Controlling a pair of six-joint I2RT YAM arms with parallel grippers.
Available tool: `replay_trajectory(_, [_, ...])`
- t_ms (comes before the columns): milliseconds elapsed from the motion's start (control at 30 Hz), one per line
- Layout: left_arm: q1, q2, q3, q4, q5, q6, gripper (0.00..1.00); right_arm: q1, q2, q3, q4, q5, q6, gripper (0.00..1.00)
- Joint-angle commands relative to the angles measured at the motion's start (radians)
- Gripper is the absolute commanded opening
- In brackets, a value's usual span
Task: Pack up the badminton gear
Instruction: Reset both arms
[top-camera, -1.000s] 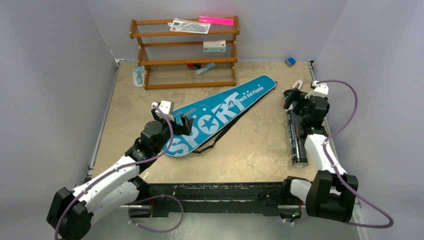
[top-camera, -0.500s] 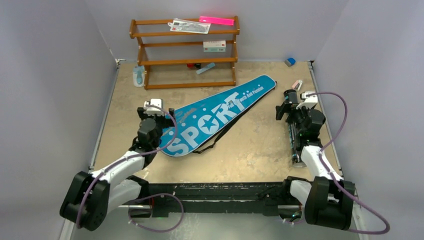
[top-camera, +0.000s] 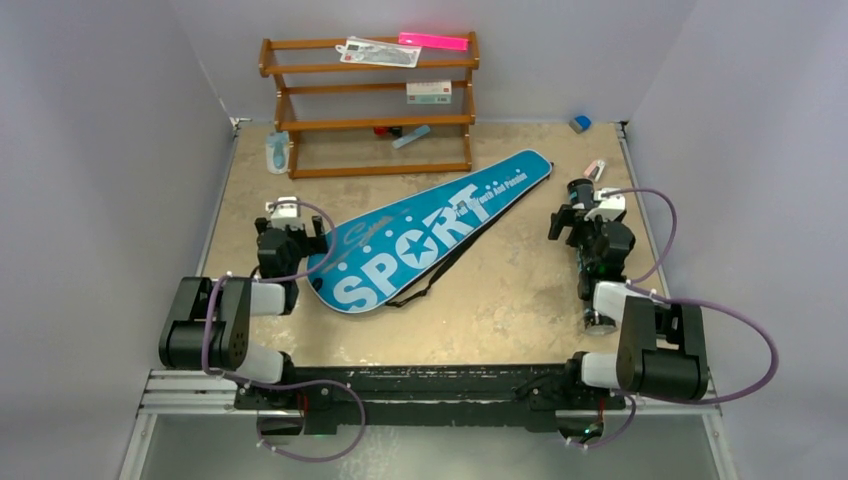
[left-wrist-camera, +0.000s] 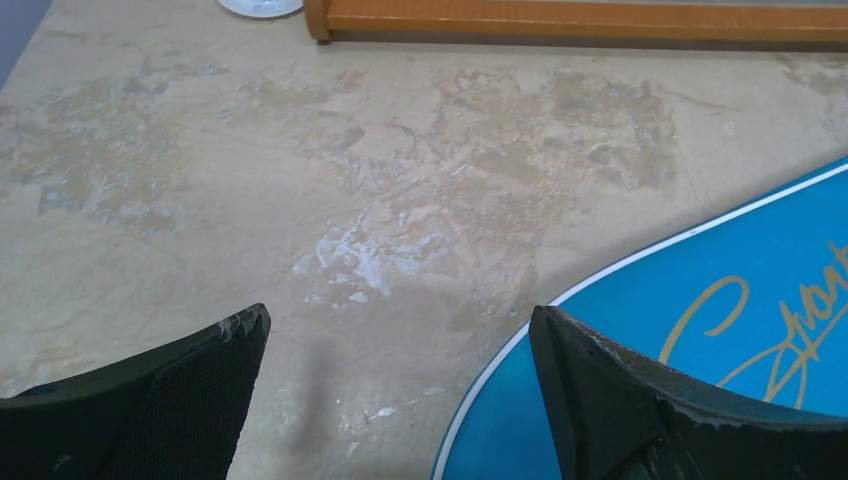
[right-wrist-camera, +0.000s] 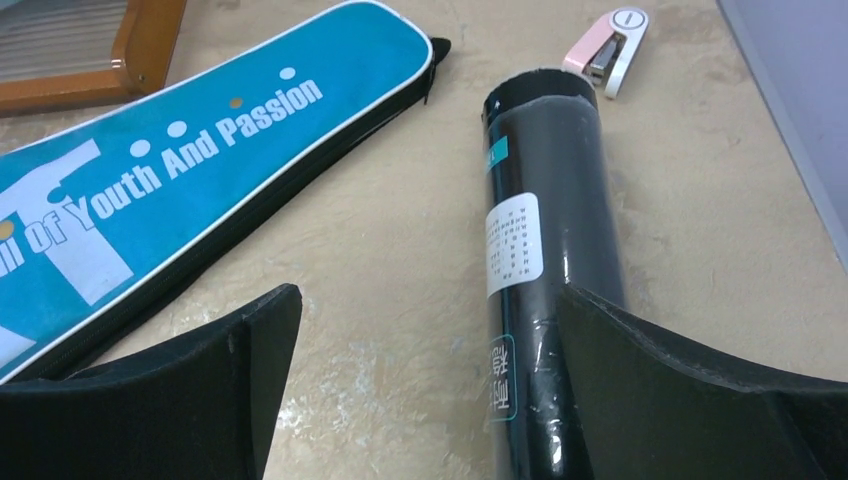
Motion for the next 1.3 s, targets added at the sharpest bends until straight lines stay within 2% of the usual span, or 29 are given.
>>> replay_trajectory(0, [0.007, 0.063, -0.006, 0.218, 0.072, 0.031, 0.99, 0.016, -0.013, 0.0, 0.096, 0.023, -0.061, 0.99])
replay_trajectory(67, [0.007, 0.143, -0.038, 0.382, 0.078, 0.041, 0.99, 0.021, 0.031, -0.052, 0.19, 0.034, -0.06, 0.99])
replay_trajectory(167, [0.007, 0.136, -0.002, 0.277, 0.065, 0.03, 0.97, 0.076, 0.114, -0.142, 0.438, 0.103, -0.109, 0.99])
replay_trajectory(200, [0.007, 0.152, -0.005, 0.319, 0.053, 0.028, 0.97, 0.114, 0.139, -0.143, 0.45, 0.127, -0.138, 0.99])
replay_trajectory(267, [0.007, 0.137, -0.007, 0.291, 0.041, 0.027, 0.94, 0.177, 0.261, -0.118, 0.538, 0.195, -0.198, 0.99])
replay_trajectory(333, [0.007, 0.148, -0.011, 0.315, 0.044, 0.028, 0.94, 0.198, 0.215, -0.084, 0.363, 0.237, -0.146, 0.99])
replay_trajectory(533, [0.007, 0.145, -0.006, 0.307, 0.044, 0.026, 0.97, 0.198, 0.246, -0.086, 0.462, 0.353, -0.155, 0.99])
replay_trajectory(633, [0.007, 0.142, -0.006, 0.3, 0.043, 0.026, 0.97, 0.197, 0.237, -0.055, 0.345, 0.311, -0.133, 0.99])
replay_trajectory(700, [0.007, 0.144, -0.006, 0.303, 0.043, 0.026, 0.98, 0.197, 0.247, -0.069, 0.418, 0.33, -0.15, 0.99])
replay_trajectory(800, [0.007, 0.144, -0.006, 0.302, 0.043, 0.026, 0.98, 0.197, 0.24, -0.06, 0.362, 0.309, -0.133, 0.99])
replay_trajectory(1267, [0.007, 0.145, 0.004, 0.285, 0.056, 0.023, 0.98, 0.196, 0.244, -0.063, 0.38, 0.311, -0.138, 0.99])
